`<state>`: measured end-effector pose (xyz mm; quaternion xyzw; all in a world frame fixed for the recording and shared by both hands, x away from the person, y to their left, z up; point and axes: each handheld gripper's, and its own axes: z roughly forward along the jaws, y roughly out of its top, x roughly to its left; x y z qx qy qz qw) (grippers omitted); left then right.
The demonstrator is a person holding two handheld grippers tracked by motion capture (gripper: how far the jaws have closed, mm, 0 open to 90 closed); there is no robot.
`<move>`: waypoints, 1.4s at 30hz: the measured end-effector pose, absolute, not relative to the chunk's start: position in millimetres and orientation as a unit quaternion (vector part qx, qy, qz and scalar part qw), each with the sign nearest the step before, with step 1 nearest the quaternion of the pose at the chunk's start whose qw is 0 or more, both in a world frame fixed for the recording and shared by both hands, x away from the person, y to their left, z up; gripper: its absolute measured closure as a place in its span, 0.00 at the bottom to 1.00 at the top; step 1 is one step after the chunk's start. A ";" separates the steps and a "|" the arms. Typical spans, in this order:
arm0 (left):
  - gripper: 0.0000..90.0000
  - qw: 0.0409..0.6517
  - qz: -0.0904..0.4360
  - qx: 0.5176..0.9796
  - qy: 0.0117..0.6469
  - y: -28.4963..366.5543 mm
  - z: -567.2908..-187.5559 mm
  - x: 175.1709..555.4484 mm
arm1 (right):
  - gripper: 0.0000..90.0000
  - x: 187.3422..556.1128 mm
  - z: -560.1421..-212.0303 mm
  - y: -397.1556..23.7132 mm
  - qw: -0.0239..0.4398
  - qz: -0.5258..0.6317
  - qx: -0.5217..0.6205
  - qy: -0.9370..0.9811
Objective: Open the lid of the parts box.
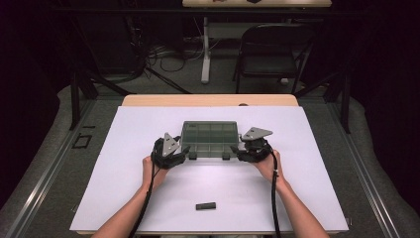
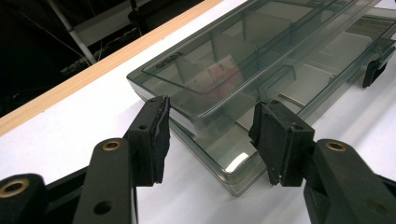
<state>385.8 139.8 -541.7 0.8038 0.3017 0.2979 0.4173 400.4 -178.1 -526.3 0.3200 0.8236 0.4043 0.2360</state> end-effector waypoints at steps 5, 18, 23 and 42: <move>0.52 0.432 0.295 0.795 0.306 141.3 -541.9 386.6 | 0.54 397.1 -525.8 -176.7 0.265 0.404 0.302 0.822; 0.56 0.425 0.316 0.793 0.300 139.7 -540.8 388.2 | 0.58 394.5 -523.8 -173.9 0.285 0.409 0.296 0.815; 0.57 0.430 0.317 0.791 0.300 140.2 -539.6 387.7 | 0.59 394.2 -522.8 -174.0 0.289 0.412 0.297 0.811; 0.62 0.438 0.312 0.786 0.304 143.2 -529.2 392.4 | 0.66 394.6 -518.1 -173.3 0.303 0.411 0.308 0.802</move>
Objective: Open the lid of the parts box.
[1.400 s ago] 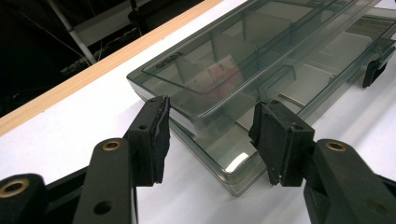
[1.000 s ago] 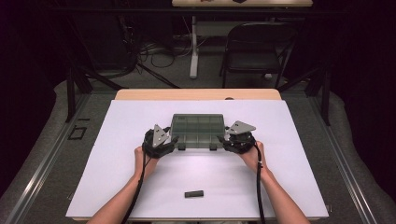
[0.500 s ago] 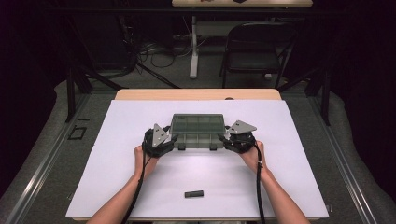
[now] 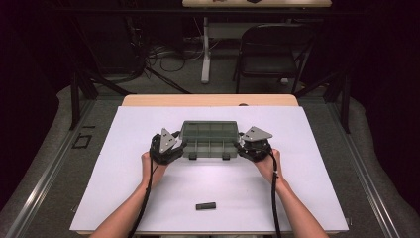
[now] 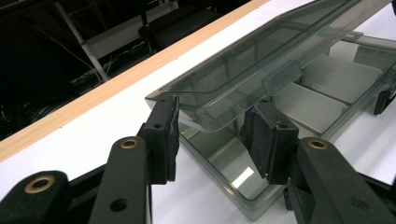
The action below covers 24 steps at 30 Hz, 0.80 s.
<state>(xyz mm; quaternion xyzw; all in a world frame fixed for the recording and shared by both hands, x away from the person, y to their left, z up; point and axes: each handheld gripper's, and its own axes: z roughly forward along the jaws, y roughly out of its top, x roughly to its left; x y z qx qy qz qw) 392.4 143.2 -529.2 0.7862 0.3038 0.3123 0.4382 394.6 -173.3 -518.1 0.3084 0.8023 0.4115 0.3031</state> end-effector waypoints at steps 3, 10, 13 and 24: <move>0.62 0.437 0.312 0.788 0.302 143.8 -527.2 394.4 | 0.66 395.7 -516.7 -173.3 0.305 0.410 0.308 0.803; 0.64 0.440 0.309 0.789 0.299 145.9 -523.2 397.5 | 0.66 398.2 -511.8 -172.4 0.307 0.413 0.309 0.800; 0.66 0.442 0.305 0.789 0.299 147.3 -522.5 398.8 | 0.66 400.0 -510.6 -172.4 0.306 0.414 0.309 0.799; 0.71 0.438 0.298 0.795 0.296 150.2 -511.5 405.7 | 0.69 404.7 -504.5 -171.7 0.307 0.411 0.314 0.799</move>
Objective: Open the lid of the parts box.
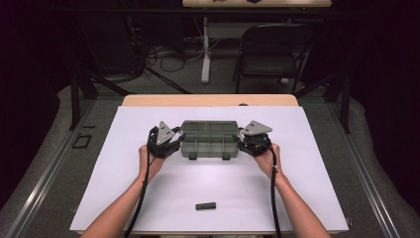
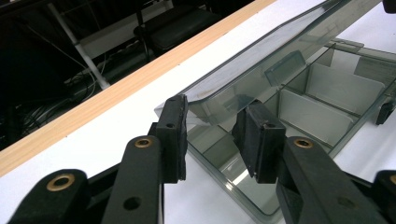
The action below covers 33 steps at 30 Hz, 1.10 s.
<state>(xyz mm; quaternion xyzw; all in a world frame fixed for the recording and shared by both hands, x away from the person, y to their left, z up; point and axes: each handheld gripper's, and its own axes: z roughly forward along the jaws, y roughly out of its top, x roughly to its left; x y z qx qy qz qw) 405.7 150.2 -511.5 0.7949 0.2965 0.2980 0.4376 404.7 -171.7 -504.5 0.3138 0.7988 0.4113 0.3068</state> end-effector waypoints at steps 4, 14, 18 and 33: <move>0.73 0.443 0.292 0.793 0.298 152.1 -507.1 410.0 | 0.70 407.8 -500.3 -171.1 0.307 0.412 0.318 0.797; 0.81 0.459 0.275 0.789 0.302 159.0 -499.2 422.1 | 0.75 420.1 -490.7 -170.2 0.303 0.409 0.337 0.792; 0.82 0.459 0.271 0.789 0.304 160.0 -496.1 426.2 | 0.77 424.9 -488.9 -169.0 0.303 0.406 0.344 0.791; 0.88 0.461 0.262 0.785 0.321 159.1 -486.3 446.3 | 0.83 446.8 -479.4 -167.1 0.290 0.398 0.377 0.784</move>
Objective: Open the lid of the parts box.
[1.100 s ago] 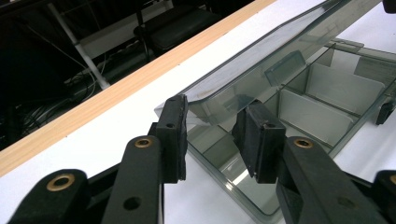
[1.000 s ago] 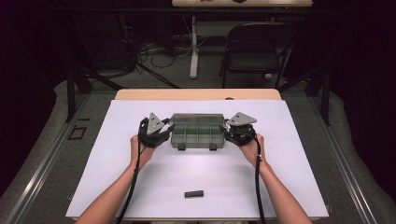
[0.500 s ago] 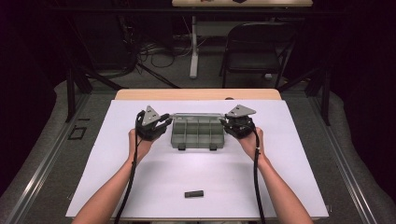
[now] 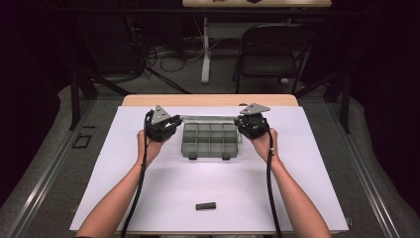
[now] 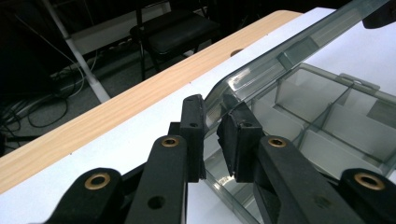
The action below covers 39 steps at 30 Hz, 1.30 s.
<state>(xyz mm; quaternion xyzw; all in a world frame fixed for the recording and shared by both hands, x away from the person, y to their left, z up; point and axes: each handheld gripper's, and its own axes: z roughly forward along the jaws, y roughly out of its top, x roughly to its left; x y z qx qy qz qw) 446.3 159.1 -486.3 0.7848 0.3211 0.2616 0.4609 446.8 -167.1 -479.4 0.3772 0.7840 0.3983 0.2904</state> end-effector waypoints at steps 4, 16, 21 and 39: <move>0.88 0.462 0.260 0.782 0.327 158.5 -484.3 450.7 | 0.85 451.0 -479.4 -167.5 0.287 0.397 0.385 0.782; 0.90 0.462 0.253 0.778 0.342 157.0 -479.9 462.4 | 0.89 461.9 -478.4 -165.8 0.287 0.395 0.410 0.770; 0.90 0.463 0.251 0.775 0.350 156.3 -478.8 466.4 | 0.90 467.5 -478.6 -166.1 0.281 0.394 0.422 0.767; 0.92 0.465 0.251 0.761 0.375 152.5 -484.1 483.1 | 0.93 483.4 -486.2 -164.2 0.281 0.385 0.443 0.759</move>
